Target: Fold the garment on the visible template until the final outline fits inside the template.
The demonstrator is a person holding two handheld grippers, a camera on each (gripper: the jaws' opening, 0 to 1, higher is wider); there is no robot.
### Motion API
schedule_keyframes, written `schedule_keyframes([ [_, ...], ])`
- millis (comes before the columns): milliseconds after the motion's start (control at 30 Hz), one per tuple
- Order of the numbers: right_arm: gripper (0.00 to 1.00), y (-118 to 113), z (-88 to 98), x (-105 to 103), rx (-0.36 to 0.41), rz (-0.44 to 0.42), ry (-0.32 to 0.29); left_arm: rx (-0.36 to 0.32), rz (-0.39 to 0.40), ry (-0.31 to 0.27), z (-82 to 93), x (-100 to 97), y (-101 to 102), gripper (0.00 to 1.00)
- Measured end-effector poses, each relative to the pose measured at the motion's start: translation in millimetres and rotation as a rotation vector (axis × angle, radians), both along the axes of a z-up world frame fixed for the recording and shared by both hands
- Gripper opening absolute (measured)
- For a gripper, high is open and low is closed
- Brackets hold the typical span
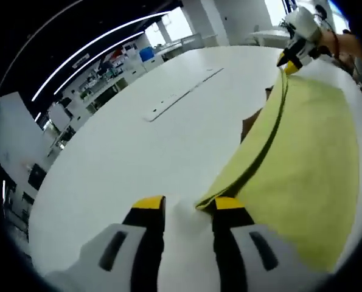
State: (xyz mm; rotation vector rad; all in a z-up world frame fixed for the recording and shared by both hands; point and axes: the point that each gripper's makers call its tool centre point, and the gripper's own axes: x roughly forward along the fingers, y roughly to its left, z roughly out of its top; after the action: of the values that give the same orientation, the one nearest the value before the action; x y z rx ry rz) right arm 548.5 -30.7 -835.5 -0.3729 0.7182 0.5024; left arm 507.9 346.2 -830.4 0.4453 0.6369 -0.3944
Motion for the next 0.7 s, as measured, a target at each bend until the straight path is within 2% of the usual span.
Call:
schedule_keyframes([
  [133,0.22,-8,2.7,2,0.053,-0.073,0.000,-0.115,0.122,0.026,2.8,-3.9,5,0.31],
  [300,0.26,-3,7.2,-3,0.100,-0.083,0.013,-0.199,0.181,0.049,7.1,-11.7,12,0.39],
  [367,0.32,1,8.6,-3,0.113,-0.075,0.019,-0.225,0.190,0.050,9.9,-15.6,14,0.43],
  [500,0.47,9,16.3,-13,0.180,-0.067,0.052,-0.291,0.185,0.051,21.4,-34.4,3,0.51],
  [633,0.68,17,23.4,-30,0.233,-0.055,0.106,-0.292,0.136,0.048,28.9,-42.9,-2,0.58],
  [700,0.75,19,25.1,-37,0.247,-0.042,0.123,-0.302,0.116,0.044,32.5,-50.5,-6,0.63],
])
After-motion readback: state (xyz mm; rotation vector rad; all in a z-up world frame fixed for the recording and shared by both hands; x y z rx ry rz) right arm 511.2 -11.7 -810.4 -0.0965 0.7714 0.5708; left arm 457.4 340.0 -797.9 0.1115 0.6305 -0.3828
